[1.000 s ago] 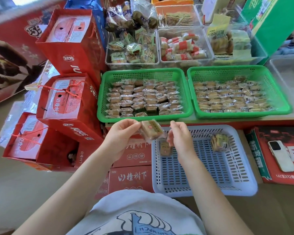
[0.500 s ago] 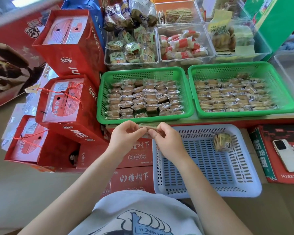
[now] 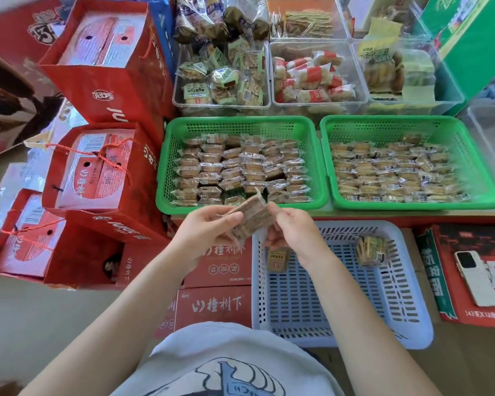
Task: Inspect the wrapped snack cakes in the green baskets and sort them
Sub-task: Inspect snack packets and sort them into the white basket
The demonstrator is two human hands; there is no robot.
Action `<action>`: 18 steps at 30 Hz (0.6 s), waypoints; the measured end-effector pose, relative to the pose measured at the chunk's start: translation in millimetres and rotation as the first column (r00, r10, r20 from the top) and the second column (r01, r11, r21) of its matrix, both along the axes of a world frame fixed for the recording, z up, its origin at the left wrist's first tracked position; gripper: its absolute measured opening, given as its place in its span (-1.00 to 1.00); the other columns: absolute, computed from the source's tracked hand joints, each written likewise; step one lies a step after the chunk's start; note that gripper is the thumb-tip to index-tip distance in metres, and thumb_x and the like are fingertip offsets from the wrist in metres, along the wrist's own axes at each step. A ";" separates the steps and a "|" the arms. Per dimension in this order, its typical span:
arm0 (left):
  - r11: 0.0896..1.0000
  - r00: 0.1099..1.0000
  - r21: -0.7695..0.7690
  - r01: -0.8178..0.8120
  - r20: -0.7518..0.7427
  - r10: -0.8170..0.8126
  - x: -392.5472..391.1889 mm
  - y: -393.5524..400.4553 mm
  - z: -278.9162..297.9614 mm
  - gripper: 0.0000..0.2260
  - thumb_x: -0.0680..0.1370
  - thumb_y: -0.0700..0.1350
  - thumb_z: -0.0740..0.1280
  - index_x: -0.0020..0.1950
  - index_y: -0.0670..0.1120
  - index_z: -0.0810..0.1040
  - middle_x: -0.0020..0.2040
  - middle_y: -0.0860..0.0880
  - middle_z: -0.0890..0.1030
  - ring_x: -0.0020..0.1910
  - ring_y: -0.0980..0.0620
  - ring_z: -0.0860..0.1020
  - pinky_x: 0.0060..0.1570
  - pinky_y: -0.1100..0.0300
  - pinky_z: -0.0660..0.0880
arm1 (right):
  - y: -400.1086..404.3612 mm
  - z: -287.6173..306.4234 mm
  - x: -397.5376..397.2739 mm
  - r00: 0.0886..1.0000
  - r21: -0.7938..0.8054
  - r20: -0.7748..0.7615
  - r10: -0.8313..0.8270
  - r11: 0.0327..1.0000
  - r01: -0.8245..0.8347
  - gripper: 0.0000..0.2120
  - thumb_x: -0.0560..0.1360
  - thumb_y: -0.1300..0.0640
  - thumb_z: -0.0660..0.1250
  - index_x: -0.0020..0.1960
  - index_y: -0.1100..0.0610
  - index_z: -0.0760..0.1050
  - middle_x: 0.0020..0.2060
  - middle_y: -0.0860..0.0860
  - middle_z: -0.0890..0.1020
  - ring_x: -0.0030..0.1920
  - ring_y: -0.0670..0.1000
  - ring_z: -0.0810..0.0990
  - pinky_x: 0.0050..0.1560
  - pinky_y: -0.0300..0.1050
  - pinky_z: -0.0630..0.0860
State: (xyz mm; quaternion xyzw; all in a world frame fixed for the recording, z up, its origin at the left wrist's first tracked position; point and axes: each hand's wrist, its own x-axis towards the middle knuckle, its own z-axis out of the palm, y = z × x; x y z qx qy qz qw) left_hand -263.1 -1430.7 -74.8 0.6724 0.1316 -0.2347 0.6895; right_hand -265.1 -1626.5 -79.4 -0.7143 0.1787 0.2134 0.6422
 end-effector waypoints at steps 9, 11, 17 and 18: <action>0.989 0.998 0.131 0.062 0.005 -0.063 42.5 13.5 -30.8 -0.74 0.48 0.05 0.50 0.14 0.04 0.67 -0.11 0.03 0.73 -0.05 0.01 0.71 0.00 0.06 0.65 | 0.5 -14.8 51.5 0.946 -0.205 0.080 0.314 0.934 -0.292 -0.78 0.50 -0.05 0.47 0.07 0.02 0.57 -0.10 -0.02 0.67 -0.21 -0.03 0.66 -0.23 -0.06 0.60; 0.920 0.988 0.391 0.014 0.136 -0.072 56.9 20.3 -48.6 -0.83 0.59 0.08 0.39 0.13 0.07 0.66 0.02 0.13 0.69 0.04 0.09 0.65 0.07 0.14 0.57 | 0.4 -23.9 66.2 0.965 -0.292 0.134 0.225 0.940 -0.178 -0.74 0.47 -0.03 0.49 0.11 0.01 0.55 -0.06 -0.06 0.64 -0.07 -0.02 0.63 -0.05 0.02 0.61; 0.371 0.821 0.889 0.269 -0.011 -0.570 94.1 48.8 -109.8 -0.58 0.66 0.19 0.18 0.50 0.13 0.40 0.62 -0.07 0.18 0.62 -0.09 0.04 0.57 -0.17 -0.01 | 11.5 -56.4 110.0 0.981 -0.315 0.185 0.056 0.949 0.005 -0.70 0.47 0.14 0.50 0.16 0.01 0.54 0.01 -0.09 0.61 0.10 0.03 0.59 0.15 0.12 0.57; 0.315 0.793 0.893 0.322 -0.073 -0.604 97.4 49.4 -112.4 -0.54 0.66 0.24 0.11 0.54 0.17 0.31 0.65 -0.03 0.09 0.64 -0.06 -0.04 0.58 -0.17 -0.10 | 17.0 -62.1 115.0 0.976 -0.323 0.197 0.096 0.946 -0.028 -0.73 0.47 0.16 0.50 0.12 0.00 0.54 -0.02 -0.10 0.61 0.07 0.00 0.59 0.13 0.08 0.57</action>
